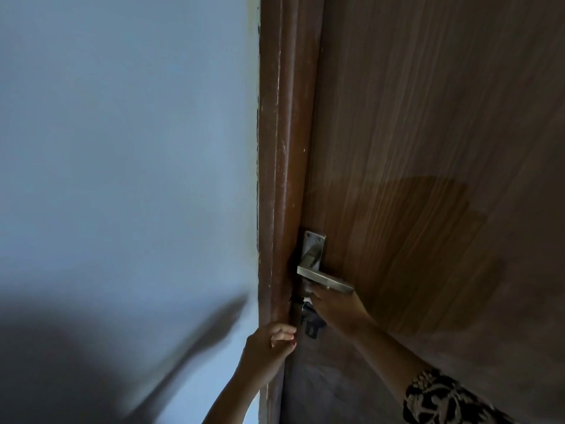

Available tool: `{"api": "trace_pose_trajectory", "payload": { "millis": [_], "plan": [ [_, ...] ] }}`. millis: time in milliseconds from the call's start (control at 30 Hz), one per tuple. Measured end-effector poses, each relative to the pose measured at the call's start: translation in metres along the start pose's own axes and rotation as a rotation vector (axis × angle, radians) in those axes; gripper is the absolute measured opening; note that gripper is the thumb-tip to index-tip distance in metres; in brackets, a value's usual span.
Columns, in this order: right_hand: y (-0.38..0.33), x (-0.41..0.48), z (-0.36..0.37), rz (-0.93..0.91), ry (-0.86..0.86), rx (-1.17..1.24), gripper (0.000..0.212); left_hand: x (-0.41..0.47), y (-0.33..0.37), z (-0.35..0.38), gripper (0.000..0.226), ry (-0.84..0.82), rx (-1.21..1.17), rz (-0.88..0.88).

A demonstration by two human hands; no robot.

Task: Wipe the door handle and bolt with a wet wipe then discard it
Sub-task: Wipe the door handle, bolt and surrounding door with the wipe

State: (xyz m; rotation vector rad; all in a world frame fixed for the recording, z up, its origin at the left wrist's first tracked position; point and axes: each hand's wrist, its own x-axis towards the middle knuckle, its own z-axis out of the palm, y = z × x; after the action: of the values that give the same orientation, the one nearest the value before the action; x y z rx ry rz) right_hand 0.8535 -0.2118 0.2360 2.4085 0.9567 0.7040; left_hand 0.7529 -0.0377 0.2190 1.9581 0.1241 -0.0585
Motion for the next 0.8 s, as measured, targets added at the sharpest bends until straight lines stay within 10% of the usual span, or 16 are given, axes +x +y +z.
{"api": "trace_pose_trajectory", "payload": {
  "millis": [167, 800],
  "plan": [
    [0.001, 0.015, 0.015, -0.407, -0.108, -0.524, 0.036, 0.000, -0.005, 0.010, 0.018, -0.119, 0.032, -0.030],
    [0.046, -0.137, 0.030, -0.096, -0.052, -0.198, 0.051, 0.009, -0.009, 0.043, 0.019, -0.372, 0.015, -0.154]
  ]
}}
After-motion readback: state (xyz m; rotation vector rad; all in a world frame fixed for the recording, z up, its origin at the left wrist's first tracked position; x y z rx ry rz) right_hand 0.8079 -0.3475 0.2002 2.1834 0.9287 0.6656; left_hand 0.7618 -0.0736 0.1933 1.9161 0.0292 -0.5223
